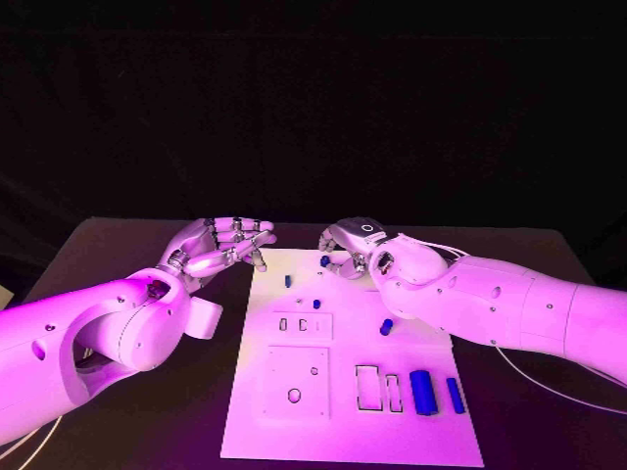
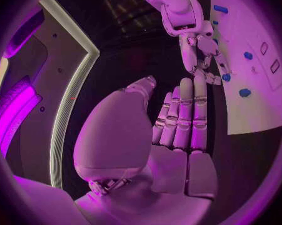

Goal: Assemble the parts on the task board

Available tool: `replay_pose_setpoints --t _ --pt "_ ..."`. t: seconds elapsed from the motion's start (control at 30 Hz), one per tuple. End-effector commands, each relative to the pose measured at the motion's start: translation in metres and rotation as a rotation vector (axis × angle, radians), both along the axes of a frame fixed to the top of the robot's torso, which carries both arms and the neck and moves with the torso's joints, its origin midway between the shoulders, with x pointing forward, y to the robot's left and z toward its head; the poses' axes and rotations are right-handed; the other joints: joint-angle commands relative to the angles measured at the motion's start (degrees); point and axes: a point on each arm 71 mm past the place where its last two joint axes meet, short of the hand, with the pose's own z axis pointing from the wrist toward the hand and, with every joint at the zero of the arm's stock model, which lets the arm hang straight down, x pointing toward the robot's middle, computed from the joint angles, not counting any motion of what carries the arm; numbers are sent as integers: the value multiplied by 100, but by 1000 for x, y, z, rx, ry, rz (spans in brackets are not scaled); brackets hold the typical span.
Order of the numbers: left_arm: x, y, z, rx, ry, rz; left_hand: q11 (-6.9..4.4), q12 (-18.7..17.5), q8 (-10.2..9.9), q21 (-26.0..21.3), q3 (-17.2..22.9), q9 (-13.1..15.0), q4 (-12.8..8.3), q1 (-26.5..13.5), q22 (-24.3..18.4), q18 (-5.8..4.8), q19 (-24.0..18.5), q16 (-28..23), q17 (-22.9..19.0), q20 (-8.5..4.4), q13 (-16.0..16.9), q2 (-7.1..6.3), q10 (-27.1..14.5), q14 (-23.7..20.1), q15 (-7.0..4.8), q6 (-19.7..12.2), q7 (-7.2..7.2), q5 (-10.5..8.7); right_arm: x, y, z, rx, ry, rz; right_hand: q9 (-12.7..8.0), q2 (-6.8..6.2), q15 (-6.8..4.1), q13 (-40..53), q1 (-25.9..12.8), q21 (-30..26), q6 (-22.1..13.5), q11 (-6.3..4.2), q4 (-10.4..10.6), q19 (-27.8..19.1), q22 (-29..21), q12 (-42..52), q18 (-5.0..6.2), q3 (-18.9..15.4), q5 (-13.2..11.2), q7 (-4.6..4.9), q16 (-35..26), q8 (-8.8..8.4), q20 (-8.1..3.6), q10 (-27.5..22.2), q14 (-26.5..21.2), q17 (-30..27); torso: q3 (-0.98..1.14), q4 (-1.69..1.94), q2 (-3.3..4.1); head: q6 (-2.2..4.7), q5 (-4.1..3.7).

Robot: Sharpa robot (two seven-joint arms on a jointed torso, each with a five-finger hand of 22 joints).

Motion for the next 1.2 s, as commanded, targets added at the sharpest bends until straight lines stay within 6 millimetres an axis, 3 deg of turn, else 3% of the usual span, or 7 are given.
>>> replay_pose_setpoints --t 0.03,0.3,0.7,0.77,0.8,0.83,1.2 --pt "0 -1 2 -6 -5 -16 20 -19 -26 40 30 8 -4 9 9 23 -35 22 -6 -3 5 16 -28 -36 -11 -52 77 -38 -5 -5 3 15 -5 14 51 324 63 -69 432 -504 -101 50 212 -120 -541 200 144 -1289 76 -43 -103 -116 44 -417 -43 -223 1 -9 -7 11 -4" --pt "1 5 2 -3 -4 -3 20 -19 -26 40 30 8 -4 9 9 23 -35 22 -6 -3 5 16 -28 -36 -11 -52 77 -38 -20 -41 21 60 4 -18 147 358 37 -95 1096 -642 -62 29 1146 3 -586 677 142 -2330 110 -72 -101 -217 13 -563 -44 -310 17 -81 -33 55 2" --pt "3 9 0 -1 -2 6 20 -19 -26 46 30 8 -4 8 13 23 -40 23 -7 -2 5 15 -28 -38 -10 -53 77 -39 -20 -120 36 138 134 -187 197 461 -110 122 1083 259 32 -161 1200 417 566 1226 -66 -2211 113 -3 310 -290 -117 549 156 482 65 -194 -75 84 -69" --pt "3 9 0 -1 -2 7 20 -19 -26 46 30 8 -4 8 13 23 -40 23 -7 -2 5 15 -28 -38 -10 -53 77 -39 -17 -129 35 128 171 -212 244 290 -313 871 1125 875 208 -418 1163 651 1333 2406 -204 -2211 596 -173 592 -224 -288 1693 279 1060 70 -195 -72 81 -66" --pt "3 9 0 -2 -2 6 20 -19 -26 46 30 8 -4 8 13 23 -40 23 -7 -2 5 15 -28 -38 -10 -53 77 -39 -16 -132 34 125 184 -221 262 259 -371 2940 1074 1015 198 -410 1191 666 1510 4330 -249 -2155 624 -184 692 -264 -342 1346 287 1236 66 -181 -70 75 -74" --pt "4 9 0 -2 -2 6 20 -19 -26 46 30 8 -4 8 13 23 -40 23 -7 -2 5 15 -28 -38 -10 -53 77 -39 -15 -135 33 122 195 -230 314 284 -182 5607 1057 1285 186 -360 1132 754 1854 6676 -301 -2111 701 -191 893 -238 -256 1627 372 1664 70 -179 -67 70 -83" --pt "5 9 -1 -2 0 4 20 -19 -26 46 30 8 -4 8 13 23 -40 23 -7 -2 5 15 -28 -38 -10 -53 77 -39 -6 -142 27 96 257 -284 402 313 -60 8142 673 1922 -185 -147 1200 1001 2697 8413 -463 -2372 347 80 1288 -276 -70 2786 565 2911 81 -150 -47 35 -113"
